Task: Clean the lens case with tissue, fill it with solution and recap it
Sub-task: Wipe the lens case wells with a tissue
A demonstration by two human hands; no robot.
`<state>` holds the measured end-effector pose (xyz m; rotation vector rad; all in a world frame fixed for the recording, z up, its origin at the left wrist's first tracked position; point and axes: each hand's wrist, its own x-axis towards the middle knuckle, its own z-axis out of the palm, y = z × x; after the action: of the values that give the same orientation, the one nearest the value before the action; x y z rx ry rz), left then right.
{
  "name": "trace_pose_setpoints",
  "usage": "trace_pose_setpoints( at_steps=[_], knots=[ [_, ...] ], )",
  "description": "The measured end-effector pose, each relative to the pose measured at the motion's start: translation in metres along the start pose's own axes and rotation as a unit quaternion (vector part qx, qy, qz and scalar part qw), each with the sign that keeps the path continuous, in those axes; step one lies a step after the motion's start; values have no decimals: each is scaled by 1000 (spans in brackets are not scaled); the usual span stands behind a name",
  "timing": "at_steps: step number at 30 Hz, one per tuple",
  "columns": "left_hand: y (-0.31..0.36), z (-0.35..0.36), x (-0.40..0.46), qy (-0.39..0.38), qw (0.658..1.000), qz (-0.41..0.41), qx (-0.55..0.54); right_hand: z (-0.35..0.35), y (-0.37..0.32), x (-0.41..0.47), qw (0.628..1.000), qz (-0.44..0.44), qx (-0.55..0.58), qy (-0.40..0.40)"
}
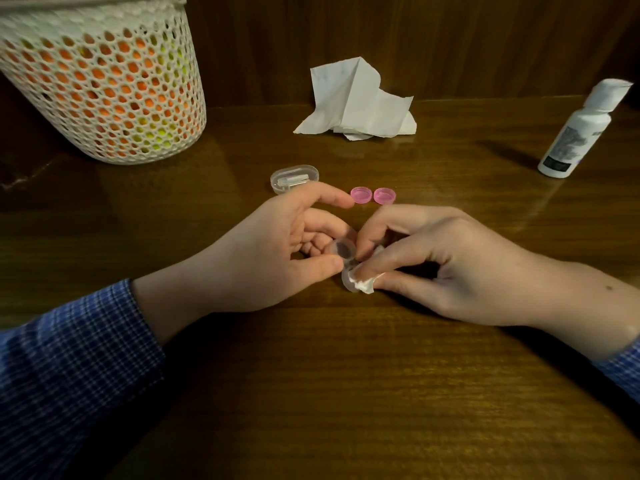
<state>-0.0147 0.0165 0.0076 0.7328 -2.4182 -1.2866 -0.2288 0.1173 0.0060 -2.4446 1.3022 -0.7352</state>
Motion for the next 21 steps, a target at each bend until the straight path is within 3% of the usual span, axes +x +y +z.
trace_pose_setpoints(
  at_steps=[9,16,21],
  knots=[
    [1,1,0,46,999,5,-17,3,-7,1,994,61,-83,-26],
    [3,10,-5,105,994,9,-3,2,-12,3,991,127,-32,-37],
    [7,19,-8,151,987,10,50,10,-12,3,984,176,20,26]
  ],
)
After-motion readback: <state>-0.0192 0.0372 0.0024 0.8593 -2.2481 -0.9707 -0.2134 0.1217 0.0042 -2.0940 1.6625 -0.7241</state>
